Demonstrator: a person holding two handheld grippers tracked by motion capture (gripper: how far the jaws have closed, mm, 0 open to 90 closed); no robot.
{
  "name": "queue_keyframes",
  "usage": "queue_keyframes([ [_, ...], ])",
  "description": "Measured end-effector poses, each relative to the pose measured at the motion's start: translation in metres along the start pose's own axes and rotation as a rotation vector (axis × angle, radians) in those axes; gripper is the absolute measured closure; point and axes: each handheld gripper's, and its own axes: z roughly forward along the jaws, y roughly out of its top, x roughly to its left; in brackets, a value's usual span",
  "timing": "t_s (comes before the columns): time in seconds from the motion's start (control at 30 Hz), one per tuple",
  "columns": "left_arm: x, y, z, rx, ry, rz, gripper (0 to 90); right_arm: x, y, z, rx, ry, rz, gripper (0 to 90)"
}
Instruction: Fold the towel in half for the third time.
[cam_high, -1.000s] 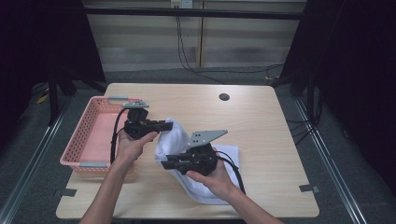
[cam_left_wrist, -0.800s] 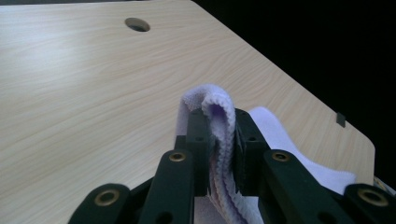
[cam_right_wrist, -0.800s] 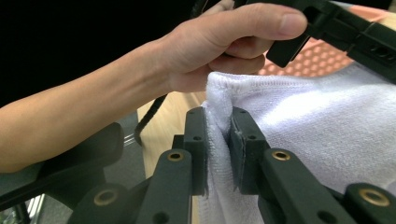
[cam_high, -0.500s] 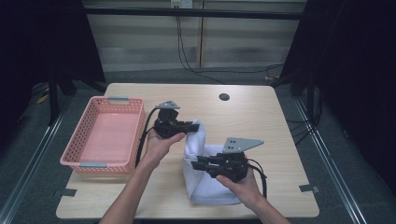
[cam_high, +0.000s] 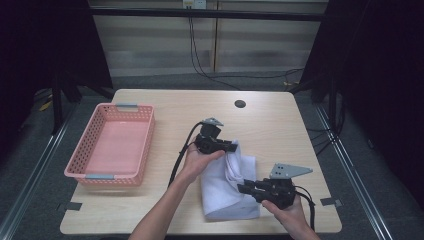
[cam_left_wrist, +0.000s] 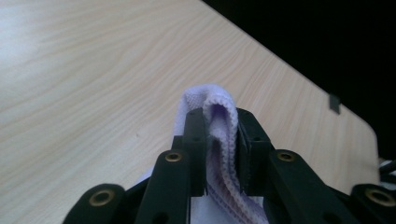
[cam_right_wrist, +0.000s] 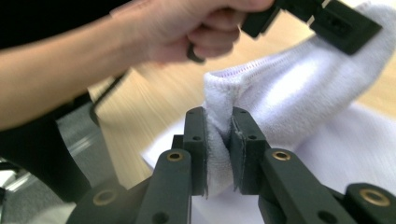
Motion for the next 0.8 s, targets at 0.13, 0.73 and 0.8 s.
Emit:
queue_keyframes([
  [0.13,-0.001,-0.006,0.018,0.017,-0.013,-0.01,75.4,-0.007,-0.018,-0.004,0.052,-0.036,0.007,78.3],
  [0.73,-0.013,-0.022,-0.038,-0.032,0.035,0.064,47.9,-0.046,0.003,-0.027,0.036,-0.155,0.057,34.4],
  [0.8,-0.018,-0.035,-0.048,-0.013,-0.012,0.093,58.2,-0.053,0.014,-0.015,0.055,-0.189,0.039,31.0],
])
